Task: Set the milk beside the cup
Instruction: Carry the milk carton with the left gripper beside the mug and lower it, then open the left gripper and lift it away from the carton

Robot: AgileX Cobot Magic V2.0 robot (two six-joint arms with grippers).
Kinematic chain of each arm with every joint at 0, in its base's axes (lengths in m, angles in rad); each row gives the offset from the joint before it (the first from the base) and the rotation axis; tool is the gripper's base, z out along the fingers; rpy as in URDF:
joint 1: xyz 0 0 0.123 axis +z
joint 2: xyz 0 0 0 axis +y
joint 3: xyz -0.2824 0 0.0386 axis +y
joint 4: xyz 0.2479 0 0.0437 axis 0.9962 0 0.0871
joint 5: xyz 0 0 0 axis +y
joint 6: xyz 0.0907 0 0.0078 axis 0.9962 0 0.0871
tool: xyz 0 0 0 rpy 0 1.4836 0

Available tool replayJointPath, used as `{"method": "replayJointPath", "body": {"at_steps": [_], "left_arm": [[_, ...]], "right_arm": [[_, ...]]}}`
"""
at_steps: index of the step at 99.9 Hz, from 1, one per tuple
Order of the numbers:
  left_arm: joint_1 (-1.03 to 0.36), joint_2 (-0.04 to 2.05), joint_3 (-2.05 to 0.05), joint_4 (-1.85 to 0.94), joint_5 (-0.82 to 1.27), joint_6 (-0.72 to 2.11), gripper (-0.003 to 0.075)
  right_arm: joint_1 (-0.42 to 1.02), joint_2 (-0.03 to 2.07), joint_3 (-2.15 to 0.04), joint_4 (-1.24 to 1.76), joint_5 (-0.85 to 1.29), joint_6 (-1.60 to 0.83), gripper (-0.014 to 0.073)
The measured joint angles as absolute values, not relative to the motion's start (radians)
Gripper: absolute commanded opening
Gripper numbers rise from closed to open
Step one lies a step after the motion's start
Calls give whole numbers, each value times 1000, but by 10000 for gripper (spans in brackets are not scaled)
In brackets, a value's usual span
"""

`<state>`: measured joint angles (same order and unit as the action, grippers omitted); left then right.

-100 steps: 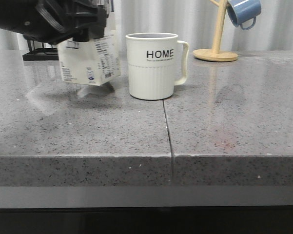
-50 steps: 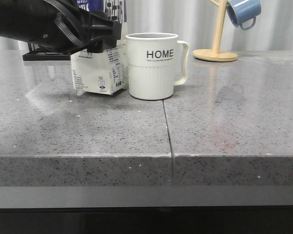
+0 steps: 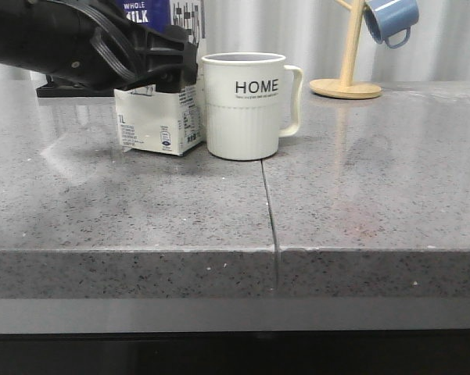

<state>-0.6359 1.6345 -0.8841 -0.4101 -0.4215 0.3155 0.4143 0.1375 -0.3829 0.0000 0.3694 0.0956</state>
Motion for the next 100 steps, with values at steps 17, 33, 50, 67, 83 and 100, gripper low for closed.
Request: {"method": "replayJointPath", "body": {"at_steps": [17,33,50,67,83,100], "left_arm": [[-636,1635,-880,-412,-411,316,668],[-652,1600,-841,-414,-398,316,668],[-663,1512,-759,-414,-398,321,666],[-664,1389,-671,-409,-398,344,568],[-615,1268,-614,-358,-356,342,407],[-492,1143,-584,-244,-246,257,199]], "right_arm": [[414,137,-383,0,369,96,-67],[414,137,-383,0,369,96,-67],[414,137,-383,0,369,96,-67],[414,137,-383,0,369,96,-67],[414,137,-383,0,369,96,-67],[414,137,-383,0,369,96,-67]]}}
